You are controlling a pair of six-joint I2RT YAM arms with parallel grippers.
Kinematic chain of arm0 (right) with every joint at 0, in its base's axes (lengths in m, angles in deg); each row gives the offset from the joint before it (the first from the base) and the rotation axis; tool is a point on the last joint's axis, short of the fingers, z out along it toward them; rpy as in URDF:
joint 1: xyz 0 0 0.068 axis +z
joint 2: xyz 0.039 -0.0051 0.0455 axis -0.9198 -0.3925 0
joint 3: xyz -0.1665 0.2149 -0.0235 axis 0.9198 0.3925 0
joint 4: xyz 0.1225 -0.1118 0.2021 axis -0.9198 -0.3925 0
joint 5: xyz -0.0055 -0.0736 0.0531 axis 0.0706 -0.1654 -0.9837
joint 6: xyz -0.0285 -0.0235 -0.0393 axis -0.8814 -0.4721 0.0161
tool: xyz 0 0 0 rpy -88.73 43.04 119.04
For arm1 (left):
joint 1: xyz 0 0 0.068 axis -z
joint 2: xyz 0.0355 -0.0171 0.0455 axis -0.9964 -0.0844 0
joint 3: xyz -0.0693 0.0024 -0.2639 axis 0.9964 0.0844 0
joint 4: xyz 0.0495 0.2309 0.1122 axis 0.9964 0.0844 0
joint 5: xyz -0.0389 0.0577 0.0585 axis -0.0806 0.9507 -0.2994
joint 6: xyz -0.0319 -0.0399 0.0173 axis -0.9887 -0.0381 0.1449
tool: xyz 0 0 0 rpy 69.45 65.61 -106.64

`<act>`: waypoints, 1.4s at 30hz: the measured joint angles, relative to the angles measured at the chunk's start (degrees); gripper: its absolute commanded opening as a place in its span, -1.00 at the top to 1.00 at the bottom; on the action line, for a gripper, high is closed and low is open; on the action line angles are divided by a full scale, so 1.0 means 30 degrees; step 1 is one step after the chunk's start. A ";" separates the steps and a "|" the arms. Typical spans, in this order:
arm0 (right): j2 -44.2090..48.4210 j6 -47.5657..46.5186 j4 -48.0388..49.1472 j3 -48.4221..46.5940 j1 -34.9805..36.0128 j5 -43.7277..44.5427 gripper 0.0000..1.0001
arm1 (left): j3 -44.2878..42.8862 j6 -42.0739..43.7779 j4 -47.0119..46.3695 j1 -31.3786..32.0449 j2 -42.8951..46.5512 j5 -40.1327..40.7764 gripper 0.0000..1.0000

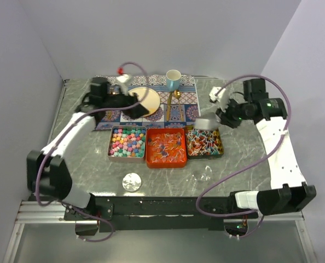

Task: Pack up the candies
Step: Pick up the spatula from the center of the board, then scoop the fake candies from the storage box.

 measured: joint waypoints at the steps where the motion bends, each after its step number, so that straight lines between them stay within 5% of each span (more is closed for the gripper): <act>1: 0.0270 -0.0685 -0.0714 0.0109 -0.0459 0.0488 1.00 | -0.0554 0.0095 0.0182 0.1013 -0.0787 0.0131 -0.77; 2: 0.0444 -0.1341 -0.1384 0.0109 -0.0816 0.0976 1.00 | -0.0911 0.0051 0.0204 0.1566 -0.1421 0.0226 -0.72; 4: 0.0699 -0.2514 -0.2419 0.0073 -0.1151 0.1843 1.00 | -0.1464 -0.0226 0.0146 0.2579 -0.2849 0.0386 -0.17; 5: 0.0750 -0.2980 -0.2805 0.0036 -0.1290 0.2157 1.00 | -0.1443 -0.0197 0.0095 0.2973 -0.3410 0.0437 0.46; 8: 0.0743 -0.4430 -0.3555 -0.0044 -0.1712 0.2805 1.00 | -0.0743 -0.0197 -0.0350 0.4029 -0.4306 0.0597 0.98; 19: -0.1013 -0.7482 -0.4102 -0.0685 -0.3118 0.3949 1.00 | -0.1086 -0.0364 -0.2215 0.7919 -0.8918 0.1013 0.98; 42: -0.4903 -0.9304 -0.3978 -0.1005 -0.2011 0.4750 1.00 | -0.1035 -0.0925 -0.4284 0.8473 -1.0703 0.2273 0.98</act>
